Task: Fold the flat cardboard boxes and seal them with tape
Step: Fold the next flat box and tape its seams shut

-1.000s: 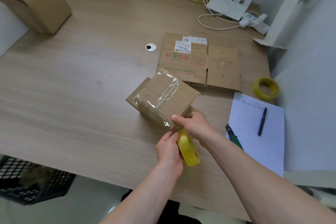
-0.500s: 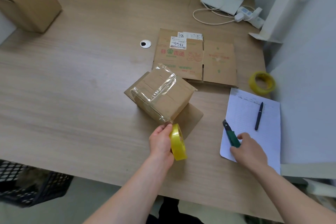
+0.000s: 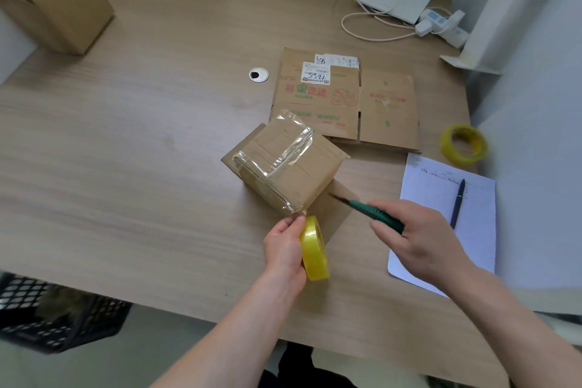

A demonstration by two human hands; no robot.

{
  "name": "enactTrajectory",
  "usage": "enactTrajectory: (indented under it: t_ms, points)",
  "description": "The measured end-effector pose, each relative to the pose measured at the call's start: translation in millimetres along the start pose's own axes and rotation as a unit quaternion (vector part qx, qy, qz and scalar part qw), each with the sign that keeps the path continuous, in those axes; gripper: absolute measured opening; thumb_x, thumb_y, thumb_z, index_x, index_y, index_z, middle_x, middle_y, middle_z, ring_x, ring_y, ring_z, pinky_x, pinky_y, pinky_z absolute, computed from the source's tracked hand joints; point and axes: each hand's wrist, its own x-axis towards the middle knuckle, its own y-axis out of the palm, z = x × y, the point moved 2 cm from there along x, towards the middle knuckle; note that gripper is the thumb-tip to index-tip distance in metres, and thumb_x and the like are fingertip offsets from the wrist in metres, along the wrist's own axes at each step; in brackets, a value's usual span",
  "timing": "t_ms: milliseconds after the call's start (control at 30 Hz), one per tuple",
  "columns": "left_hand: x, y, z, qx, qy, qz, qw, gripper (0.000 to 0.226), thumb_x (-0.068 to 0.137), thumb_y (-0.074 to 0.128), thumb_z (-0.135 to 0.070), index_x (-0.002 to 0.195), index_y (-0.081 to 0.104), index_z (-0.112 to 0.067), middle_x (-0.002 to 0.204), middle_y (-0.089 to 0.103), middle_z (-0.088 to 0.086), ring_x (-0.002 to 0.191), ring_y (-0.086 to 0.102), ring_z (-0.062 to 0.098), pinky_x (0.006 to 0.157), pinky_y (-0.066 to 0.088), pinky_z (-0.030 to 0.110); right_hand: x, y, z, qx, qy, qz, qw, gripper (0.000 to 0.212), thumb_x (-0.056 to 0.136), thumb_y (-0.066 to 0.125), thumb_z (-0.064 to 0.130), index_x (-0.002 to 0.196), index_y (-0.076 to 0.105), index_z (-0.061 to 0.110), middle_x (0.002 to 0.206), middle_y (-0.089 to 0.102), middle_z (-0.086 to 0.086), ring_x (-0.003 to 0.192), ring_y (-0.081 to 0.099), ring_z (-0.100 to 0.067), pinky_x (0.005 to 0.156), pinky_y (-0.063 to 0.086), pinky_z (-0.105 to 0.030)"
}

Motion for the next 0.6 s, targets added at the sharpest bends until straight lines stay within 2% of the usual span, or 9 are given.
enactTrajectory:
  t_ms: [100, 267, 500, 600]
  points:
    - [0.9, 0.7, 2.0, -0.001, 0.006, -0.001, 1.0, 0.005, 0.09, 0.068, -0.008, 0.095, 0.068, -0.008, 0.077, 0.066, 0.01, 0.064, 0.06, 0.021, 0.061, 0.053, 0.032, 9.0, -15.8, 24.9, -0.089, -0.056, 0.033, 0.994, 0.026, 0.088, 0.065, 0.033, 0.112, 0.068, 0.044, 0.081, 0.063, 0.013, 0.077, 0.057, -0.011, 0.062, 0.047, -0.034]
    - [-0.3, 0.7, 2.7, 0.007, 0.017, -0.003, 1.0, 0.004, 0.09, 0.067, -0.008, 0.087, 0.069, -0.009, 0.079, 0.064, 0.013, 0.068, 0.057, 0.024, 0.067, 0.05, 0.036, 19.6, -11.4, 38.9, -0.185, -0.117, 0.053, 0.974, 0.031, 0.091, 0.06, 0.042, 0.122, 0.063, 0.046, 0.09, 0.064, 0.01, 0.082, 0.06, -0.017, 0.056, 0.036, -0.028]
    - [-1.3, -0.2, 2.2, 0.027, 0.023, -0.018, 0.999, 0.009, 0.09, 0.069, -0.011, 0.081, 0.069, -0.01, 0.084, 0.061, 0.015, 0.078, 0.051, 0.027, 0.072, 0.046, 0.041, 26.1, 2.0, 41.9, -0.215, -0.152, 0.03, 0.964, 0.029, 0.088, 0.066, 0.039, 0.116, 0.067, 0.043, 0.087, 0.063, 0.01, 0.072, 0.062, -0.023, 0.051, 0.035, -0.027]
    - [-1.7, -0.7, -0.5, 0.034, 0.023, -0.026, 0.999, 0.009, 0.088, 0.07, -0.012, 0.08, 0.069, -0.009, 0.083, 0.062, 0.015, 0.077, 0.052, 0.027, 0.072, 0.049, 0.044, 27.5, 3.1, 45.7, -0.228, -0.162, 0.026, 0.96, 0.026, 0.088, 0.065, 0.038, 0.113, 0.068, 0.042, 0.084, 0.06, 0.009, 0.068, 0.061, -0.025, 0.049, 0.034, -0.026]
